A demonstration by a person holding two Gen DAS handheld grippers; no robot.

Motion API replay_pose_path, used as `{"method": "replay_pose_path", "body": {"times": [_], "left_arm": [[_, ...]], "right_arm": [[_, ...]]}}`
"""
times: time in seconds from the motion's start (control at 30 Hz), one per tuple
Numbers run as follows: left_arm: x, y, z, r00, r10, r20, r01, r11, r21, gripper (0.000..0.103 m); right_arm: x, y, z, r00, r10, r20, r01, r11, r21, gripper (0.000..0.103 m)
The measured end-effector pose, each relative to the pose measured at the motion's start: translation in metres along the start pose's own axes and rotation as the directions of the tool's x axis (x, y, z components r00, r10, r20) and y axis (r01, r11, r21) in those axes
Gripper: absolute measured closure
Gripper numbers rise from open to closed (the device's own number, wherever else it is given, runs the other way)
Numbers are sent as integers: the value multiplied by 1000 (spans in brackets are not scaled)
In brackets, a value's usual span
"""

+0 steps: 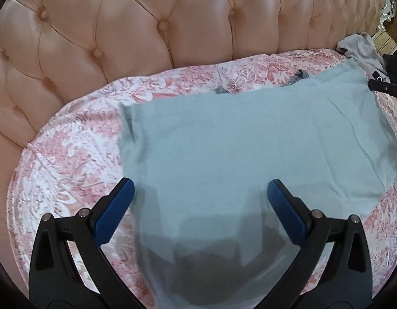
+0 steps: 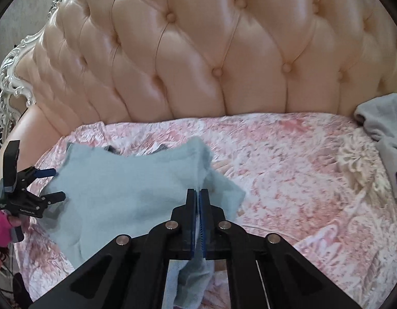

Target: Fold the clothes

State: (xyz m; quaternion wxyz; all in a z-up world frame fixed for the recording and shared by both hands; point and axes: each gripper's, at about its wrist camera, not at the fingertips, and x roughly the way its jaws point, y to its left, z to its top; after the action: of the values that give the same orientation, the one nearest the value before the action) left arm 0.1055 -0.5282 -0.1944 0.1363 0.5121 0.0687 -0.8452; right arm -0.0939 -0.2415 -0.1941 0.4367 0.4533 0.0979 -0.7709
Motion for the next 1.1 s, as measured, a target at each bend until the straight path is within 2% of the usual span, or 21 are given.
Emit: {"method": "replay_pose_path", "body": {"times": [0.13, 0.17, 0.3, 0.33, 0.37, 0.43, 0.63, 0.67, 0.8, 0.83, 0.87, 1.0, 1.1], "left_arm": [[11, 3, -2, 998, 19, -54, -20, 1000, -10, 0], [9, 3, -4, 999, 19, -47, -20, 1000, -12, 0], [-6, 5, -7, 1000, 2, 1, -2, 999, -32, 0], [-10, 5, -7, 1000, -6, 12, 6, 999, -36, 0], [-13, 4, -8, 1000, -13, 20, 14, 999, -39, 0], [-15, 3, -9, 999, -24, 27, 25, 999, -41, 0], [-25, 5, -23, 999, -17, 39, 21, 996, -86, 0], [-29, 8, -28, 999, -14, 44, 18, 995, -100, 0], [-42, 20, -46, 999, 7, 44, -1, 992, -127, 0], [-45, 23, -50, 999, 12, 42, -6, 992, -129, 0], [-47, 26, -53, 999, 14, 41, -8, 991, -130, 0], [-50, 32, -53, 999, 20, 45, -13, 991, -136, 0], [-52, 37, -54, 999, 24, 48, -17, 990, -141, 0]], "right_arm": [[21, -26, -4, 996, -33, -77, 38, 997, 60, 101], [25, -31, -7, 995, -28, -92, 35, 997, 76, 101], [4, -34, -15, 998, 43, -38, -37, 987, 155, 95], [-5, -32, -19, 998, 55, -26, -51, 986, 160, 86], [-14, -27, -24, 998, 63, -15, -60, 987, 150, 66], [-28, -16, -36, 997, 81, -3, -80, 990, 117, 46], [-32, 11, -66, 995, 91, -43, -89, 996, 29, 48], [-28, 16, -69, 994, 92, -56, -91, 996, 9, 55], [-19, 24, -71, 997, 54, -61, -56, 998, -27, 71], [-19, 24, -70, 997, 53, -57, -54, 998, -23, 82], [-18, 24, -69, 997, 54, -58, -55, 998, -21, 86], [-10, 21, -65, 994, 49, -94, -51, 999, -14, 92], [-17, 18, -65, 998, -4, -61, 4, 1000, 2, 93]]}}
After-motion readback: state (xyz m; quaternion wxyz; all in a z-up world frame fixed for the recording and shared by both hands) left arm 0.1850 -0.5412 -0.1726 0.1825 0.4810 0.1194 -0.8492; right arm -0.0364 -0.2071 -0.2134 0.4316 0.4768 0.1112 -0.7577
